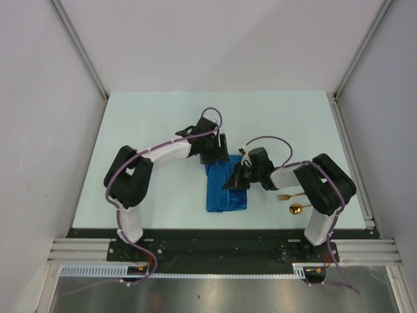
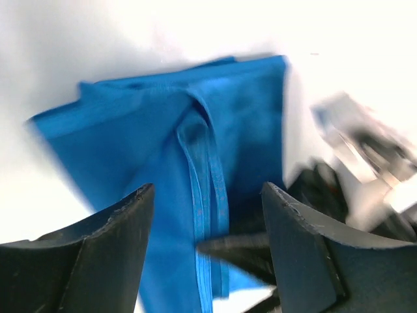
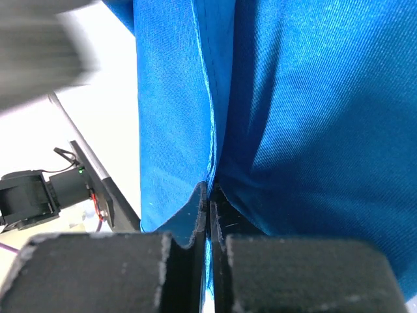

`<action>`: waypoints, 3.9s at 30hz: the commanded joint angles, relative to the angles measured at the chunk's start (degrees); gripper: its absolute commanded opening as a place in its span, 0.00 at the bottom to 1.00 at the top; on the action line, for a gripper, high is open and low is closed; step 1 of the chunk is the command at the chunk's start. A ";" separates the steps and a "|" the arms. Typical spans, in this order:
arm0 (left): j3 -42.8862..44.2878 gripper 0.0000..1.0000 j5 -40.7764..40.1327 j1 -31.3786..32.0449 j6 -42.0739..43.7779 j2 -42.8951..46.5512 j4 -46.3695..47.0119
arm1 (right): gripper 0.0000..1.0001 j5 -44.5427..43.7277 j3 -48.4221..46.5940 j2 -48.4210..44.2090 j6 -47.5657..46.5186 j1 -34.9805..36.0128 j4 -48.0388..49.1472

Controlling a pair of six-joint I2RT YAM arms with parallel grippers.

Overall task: Fold the napkin into a case and place the utensils inside
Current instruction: Fold the upper triangle-folded napkin at the center of the board.

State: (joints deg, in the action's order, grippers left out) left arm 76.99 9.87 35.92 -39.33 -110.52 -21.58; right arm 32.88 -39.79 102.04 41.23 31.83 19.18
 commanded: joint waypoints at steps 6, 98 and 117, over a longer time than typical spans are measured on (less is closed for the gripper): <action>-17.11 0.57 -0.29 1.86 11.03 25.07 3.38 | 0.02 2.36 0.42 1.76 2.27 -0.37 5.08; -2.20 0.17 3.75 -2.88 3.39 -1.63 9.80 | 0.00 -4.58 -20.68 13.27 -6.60 -8.10 -6.96; -5.26 0.26 4.20 -2.96 5.75 11.88 5.59 | 0.11 -4.23 -19.53 1.77 -10.03 -8.81 -14.70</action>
State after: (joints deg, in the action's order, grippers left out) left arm 72.99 15.20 33.74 -35.64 -110.48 -14.37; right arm 28.53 -58.50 108.62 33.52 23.79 6.22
